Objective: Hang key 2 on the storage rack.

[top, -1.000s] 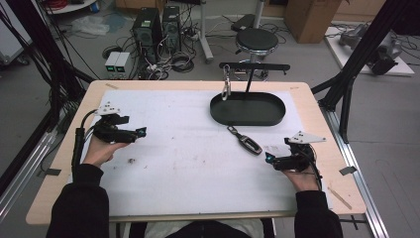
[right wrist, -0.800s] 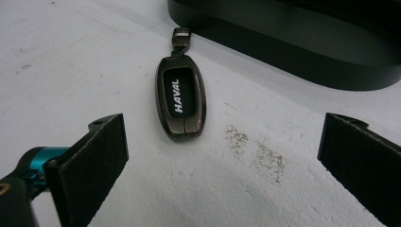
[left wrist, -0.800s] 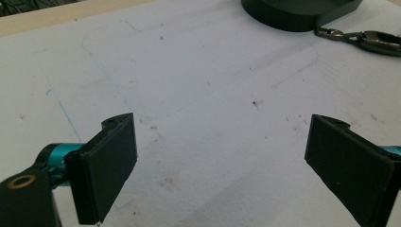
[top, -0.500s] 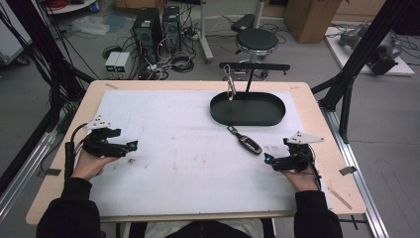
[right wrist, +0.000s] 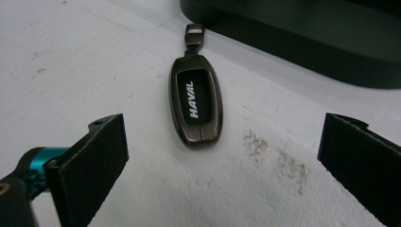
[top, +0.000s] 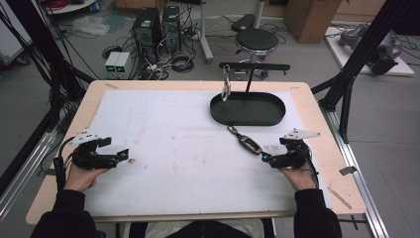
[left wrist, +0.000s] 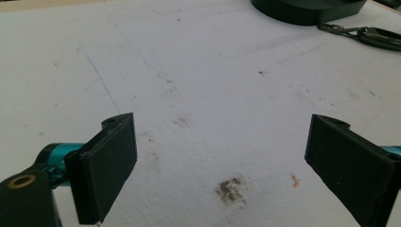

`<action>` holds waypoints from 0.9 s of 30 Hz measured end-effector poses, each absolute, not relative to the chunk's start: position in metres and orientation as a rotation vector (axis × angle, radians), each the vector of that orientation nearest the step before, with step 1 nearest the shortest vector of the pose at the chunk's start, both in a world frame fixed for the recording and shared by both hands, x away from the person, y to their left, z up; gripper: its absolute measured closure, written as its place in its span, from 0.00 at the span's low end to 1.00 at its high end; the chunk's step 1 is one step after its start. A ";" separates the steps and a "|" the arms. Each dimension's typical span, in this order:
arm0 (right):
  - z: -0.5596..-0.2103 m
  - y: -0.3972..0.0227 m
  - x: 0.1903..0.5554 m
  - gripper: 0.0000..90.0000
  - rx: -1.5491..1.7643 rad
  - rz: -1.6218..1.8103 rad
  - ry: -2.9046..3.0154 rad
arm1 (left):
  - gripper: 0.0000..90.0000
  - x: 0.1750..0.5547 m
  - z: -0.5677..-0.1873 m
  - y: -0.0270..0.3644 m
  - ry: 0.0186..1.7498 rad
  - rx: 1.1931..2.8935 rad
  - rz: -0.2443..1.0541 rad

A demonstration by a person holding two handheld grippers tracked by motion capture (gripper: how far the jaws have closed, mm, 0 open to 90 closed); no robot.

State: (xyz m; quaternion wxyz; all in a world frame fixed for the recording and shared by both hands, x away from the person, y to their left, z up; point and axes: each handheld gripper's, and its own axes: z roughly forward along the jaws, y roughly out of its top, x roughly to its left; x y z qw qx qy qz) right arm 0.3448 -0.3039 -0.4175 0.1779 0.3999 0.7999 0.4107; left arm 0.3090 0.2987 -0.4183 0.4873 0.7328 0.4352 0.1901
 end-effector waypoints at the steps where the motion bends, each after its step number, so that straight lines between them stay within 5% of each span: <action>1: -0.415 -0.300 0.346 0.02 1.124 1.157 2.272 | 0.12 0.307 -0.419 0.299 1.052 1.786 0.465; 27: -0.410 -0.217 0.409 0.02 1.106 0.931 2.520 | 0.12 0.290 -0.434 0.310 1.053 1.793 0.528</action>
